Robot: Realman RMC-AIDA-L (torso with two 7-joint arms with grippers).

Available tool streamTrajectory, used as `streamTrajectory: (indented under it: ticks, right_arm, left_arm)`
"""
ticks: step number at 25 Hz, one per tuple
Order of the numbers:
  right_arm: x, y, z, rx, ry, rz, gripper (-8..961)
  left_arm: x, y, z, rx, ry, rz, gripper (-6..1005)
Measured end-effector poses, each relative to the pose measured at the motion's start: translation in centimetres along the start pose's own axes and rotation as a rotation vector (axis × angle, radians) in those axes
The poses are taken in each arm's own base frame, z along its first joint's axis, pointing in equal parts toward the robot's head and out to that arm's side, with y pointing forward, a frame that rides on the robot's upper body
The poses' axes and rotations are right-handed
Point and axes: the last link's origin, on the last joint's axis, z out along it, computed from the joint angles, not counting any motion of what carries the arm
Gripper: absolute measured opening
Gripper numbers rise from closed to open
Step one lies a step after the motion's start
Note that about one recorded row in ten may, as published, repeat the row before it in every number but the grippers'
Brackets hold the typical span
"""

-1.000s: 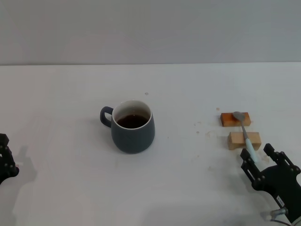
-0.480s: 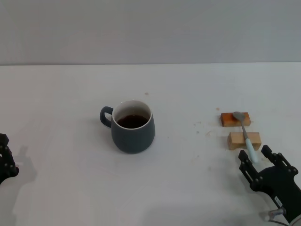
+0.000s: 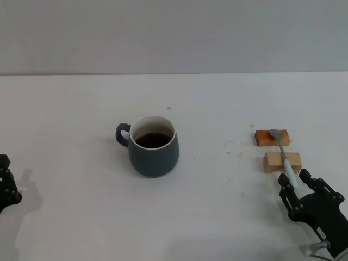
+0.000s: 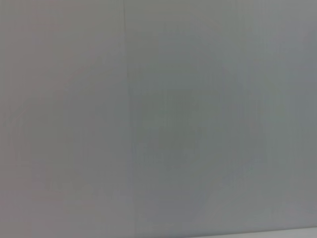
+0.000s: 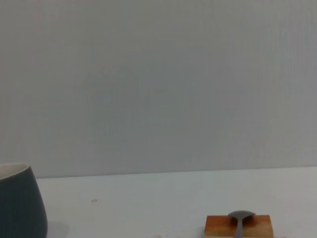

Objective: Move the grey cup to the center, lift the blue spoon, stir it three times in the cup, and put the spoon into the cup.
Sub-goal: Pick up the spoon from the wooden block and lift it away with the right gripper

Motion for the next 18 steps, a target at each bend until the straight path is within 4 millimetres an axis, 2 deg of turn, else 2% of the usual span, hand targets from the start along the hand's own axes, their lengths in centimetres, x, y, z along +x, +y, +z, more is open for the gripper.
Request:
streamTrajectory:
  ticks: [18]
  right_arm:
    - [-0.05,0.05,0.05,-0.002,-0.002,0.000,339]
  left_arm:
    - [0.00,0.00,0.00,0.000,0.000,0.000,-2]
